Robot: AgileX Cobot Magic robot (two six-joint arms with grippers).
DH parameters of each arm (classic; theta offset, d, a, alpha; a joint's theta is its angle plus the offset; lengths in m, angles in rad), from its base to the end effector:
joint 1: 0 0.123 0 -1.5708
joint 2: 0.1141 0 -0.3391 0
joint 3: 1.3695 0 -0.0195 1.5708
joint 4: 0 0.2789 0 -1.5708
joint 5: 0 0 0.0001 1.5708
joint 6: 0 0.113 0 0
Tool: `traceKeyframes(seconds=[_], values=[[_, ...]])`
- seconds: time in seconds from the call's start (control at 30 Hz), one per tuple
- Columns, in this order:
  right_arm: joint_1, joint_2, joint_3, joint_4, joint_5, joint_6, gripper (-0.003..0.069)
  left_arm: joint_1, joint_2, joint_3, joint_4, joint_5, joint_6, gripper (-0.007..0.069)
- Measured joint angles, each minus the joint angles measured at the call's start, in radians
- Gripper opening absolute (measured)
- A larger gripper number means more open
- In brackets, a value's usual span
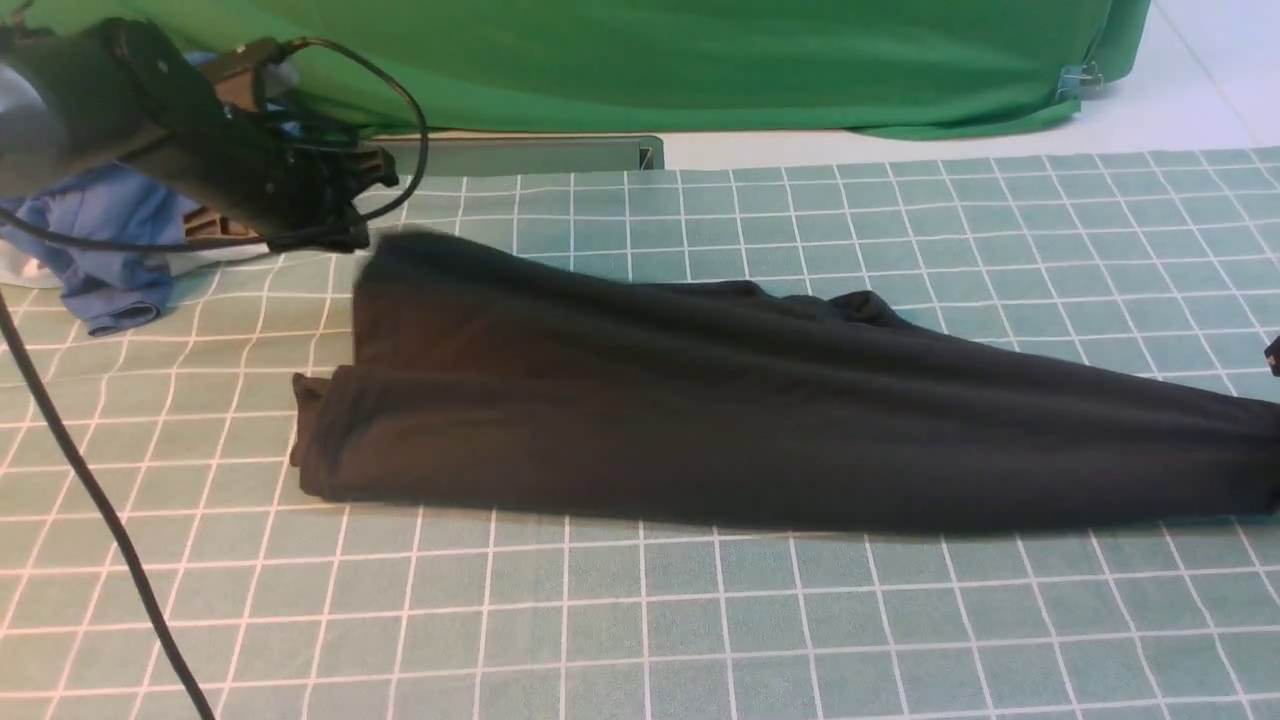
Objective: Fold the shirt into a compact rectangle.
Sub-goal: 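Pull the folded dark garment lengthwise by its ends to straighten it flat on the table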
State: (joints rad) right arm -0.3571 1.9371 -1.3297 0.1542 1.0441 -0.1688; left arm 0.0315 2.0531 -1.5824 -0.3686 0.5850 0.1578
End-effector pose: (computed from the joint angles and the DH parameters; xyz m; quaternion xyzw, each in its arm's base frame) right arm 0.3890 -0.1291 0.1900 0.1321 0.9890 0.0636 0.0205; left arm 0.5224 -0.0061 0.2280 -0.0564 0.9443 -0.1138 0.3037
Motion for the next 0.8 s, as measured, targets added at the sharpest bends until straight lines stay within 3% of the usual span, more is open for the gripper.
traceKeyframes(seconds=[0.07,0.2,0.33,0.4,0.5,0.67,0.8], values=[[-0.001,0.000,0.000,-0.005,-0.004,0.000,0.0103,0.002,0.003,0.000,0.007,-0.006,-0.005,0.0074],[-0.001,0.000,0.000,-0.005,-0.005,0.000,0.0103,0.002,0.007,-0.032,0.012,0.061,-0.053,0.0210],[-0.001,0.000,0.000,-0.005,-0.006,0.000,0.0103,0.002,0.007,-0.114,0.012,0.263,-0.062,0.0314],[-0.001,0.000,0.000,-0.005,-0.006,0.000,0.0103,0.002,0.003,-0.155,-0.003,0.477,-0.075,0.0367],[-0.001,0.000,0.000,-0.005,-0.007,0.000,0.0103,0.001,-0.006,-0.147,0.004,0.602,-0.112,0.0377],[-0.001,0.000,0.000,-0.003,-0.007,0.000,0.0103,0.001,-0.011,-0.036,0.058,0.623,-0.147,0.0332],[-0.001,0.000,0.000,-0.001,-0.007,0.000,0.0103,0.001,-0.005,0.044,0.018,0.629,-0.113,0.0290]])
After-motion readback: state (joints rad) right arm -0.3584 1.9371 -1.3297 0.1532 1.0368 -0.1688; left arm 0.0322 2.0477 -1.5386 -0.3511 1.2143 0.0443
